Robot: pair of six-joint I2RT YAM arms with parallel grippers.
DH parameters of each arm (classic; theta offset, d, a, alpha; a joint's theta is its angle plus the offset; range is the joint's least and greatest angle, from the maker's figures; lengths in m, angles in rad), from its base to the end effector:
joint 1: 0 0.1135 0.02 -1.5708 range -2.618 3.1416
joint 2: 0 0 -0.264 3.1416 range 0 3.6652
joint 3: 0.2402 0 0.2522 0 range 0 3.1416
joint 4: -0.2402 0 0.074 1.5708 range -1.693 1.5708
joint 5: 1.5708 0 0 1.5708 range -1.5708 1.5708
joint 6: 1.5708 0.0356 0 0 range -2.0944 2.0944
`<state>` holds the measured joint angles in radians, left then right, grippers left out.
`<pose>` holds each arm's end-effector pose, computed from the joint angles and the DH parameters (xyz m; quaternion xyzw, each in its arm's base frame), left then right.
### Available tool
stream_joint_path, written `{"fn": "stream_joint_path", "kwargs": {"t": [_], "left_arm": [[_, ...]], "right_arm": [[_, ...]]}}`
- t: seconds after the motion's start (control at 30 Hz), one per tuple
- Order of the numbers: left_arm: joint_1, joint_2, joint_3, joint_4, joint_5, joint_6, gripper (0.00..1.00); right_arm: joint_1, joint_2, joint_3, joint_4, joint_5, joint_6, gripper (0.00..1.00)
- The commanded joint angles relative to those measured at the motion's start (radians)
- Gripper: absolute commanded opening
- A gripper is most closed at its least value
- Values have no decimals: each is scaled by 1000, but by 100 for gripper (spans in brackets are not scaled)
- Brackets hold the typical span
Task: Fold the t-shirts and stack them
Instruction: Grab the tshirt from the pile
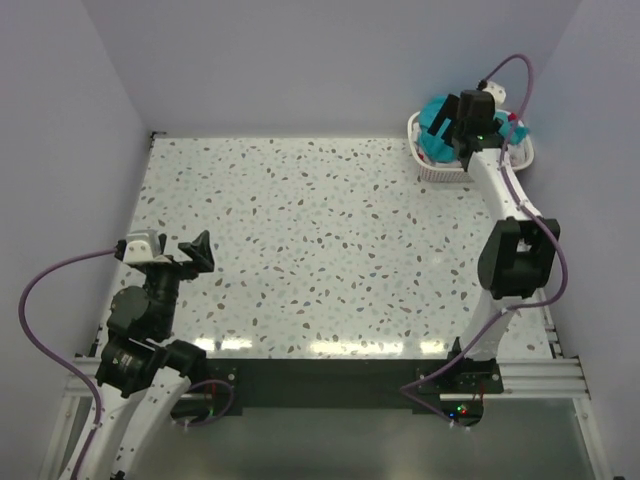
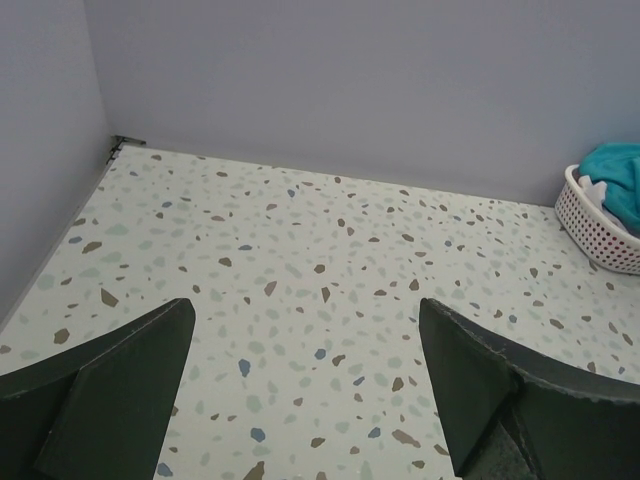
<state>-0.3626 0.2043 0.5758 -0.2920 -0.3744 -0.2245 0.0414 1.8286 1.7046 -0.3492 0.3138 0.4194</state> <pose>0.0745 -0.0143 0.3204 -0.0904 0.6744 -0.0880 0.7275 0.4339 0.0070 0.3489 0.2384 0.8123 -0.0121 0.5321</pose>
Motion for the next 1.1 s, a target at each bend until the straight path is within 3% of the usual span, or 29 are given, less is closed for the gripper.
{"fn": "stream_joint_path", "kwargs": {"t": [0.0, 0.27, 0.37, 0.43, 0.6, 0.8, 1.07], "left_arm": [[-7, 3, -2, 48, -14, 8, 100], [-7, 69, -1, 40, -27, 7, 100], [-7, 93, 2, 36, -27, 7, 100], [-7, 103, 1, 40, -26, 8, 100], [-7, 104, -1, 45, -27, 10, 100], [-7, 98, -1, 42, -21, 8, 100], [-7, 98, 6, 36, -21, 7, 100]], "right_arm": [[-8, 137, 101, 104, -45, 44, 98], [-25, 423, 335, 165, -74, 70, 86], [-26, 469, 394, 170, -79, 53, 74], [-25, 465, 411, 168, -78, 33, 58], [-23, 319, 337, 182, -71, -75, 26], [-14, 86, 254, 110, -94, -189, 3], [144, -207, 239, -86, -156, -315, 0]]}}
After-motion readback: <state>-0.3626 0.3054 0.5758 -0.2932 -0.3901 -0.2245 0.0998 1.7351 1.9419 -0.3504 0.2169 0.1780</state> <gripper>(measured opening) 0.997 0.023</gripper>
